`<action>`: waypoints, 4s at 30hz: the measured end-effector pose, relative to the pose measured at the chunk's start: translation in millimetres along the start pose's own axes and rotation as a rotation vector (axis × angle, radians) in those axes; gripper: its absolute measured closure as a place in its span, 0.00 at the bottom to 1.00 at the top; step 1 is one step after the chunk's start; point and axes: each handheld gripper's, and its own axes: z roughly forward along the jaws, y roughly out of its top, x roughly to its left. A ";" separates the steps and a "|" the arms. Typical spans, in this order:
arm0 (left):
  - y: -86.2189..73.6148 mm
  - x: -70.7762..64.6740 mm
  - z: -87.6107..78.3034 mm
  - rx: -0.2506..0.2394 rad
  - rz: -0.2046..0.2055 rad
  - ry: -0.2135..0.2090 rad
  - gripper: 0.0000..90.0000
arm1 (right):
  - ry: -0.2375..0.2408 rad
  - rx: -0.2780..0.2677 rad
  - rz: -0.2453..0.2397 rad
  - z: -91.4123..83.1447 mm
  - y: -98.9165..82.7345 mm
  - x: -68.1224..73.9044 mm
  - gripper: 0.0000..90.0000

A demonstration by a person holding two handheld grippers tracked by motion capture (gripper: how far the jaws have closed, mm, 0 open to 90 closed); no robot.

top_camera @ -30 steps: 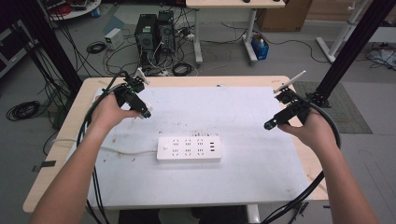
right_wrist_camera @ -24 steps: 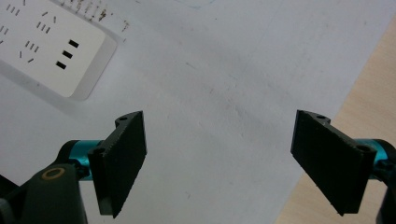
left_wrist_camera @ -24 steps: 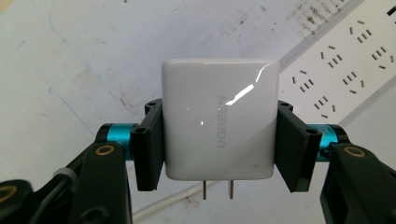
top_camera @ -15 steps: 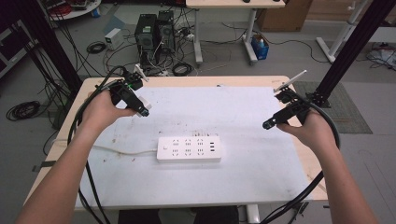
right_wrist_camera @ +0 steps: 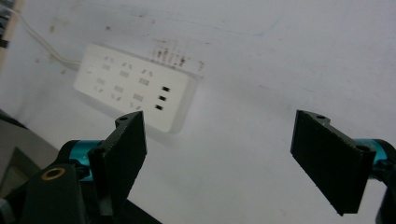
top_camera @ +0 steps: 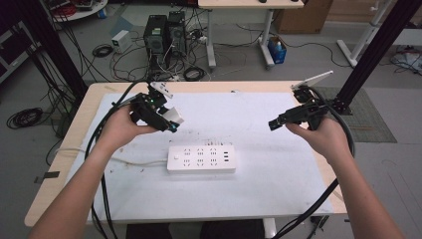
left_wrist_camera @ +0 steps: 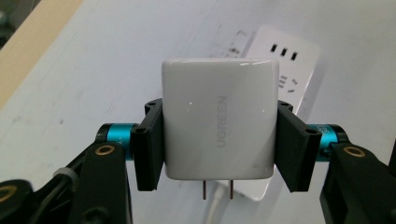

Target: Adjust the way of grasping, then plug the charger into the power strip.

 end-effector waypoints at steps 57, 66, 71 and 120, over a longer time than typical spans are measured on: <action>12.3 -47.2 22.2 -0.044 0.232 0.093 0.24 | 0.326 0.050 -0.082 65.0 34.8 77.4 0.69; -32.3 -12.5 5.2 0.234 0.055 0.157 0.23 | -0.056 0.072 -0.245 24.3 32.9 70.1 0.69; -49.4 0.3 2.3 0.300 -0.007 0.179 0.23 | -0.135 0.087 -0.273 16.5 29.5 63.9 0.69; -79.2 -5.5 -11.0 0.358 -0.050 0.166 0.23 | -0.091 0.361 -0.953 118.3 51.1 118.8 0.69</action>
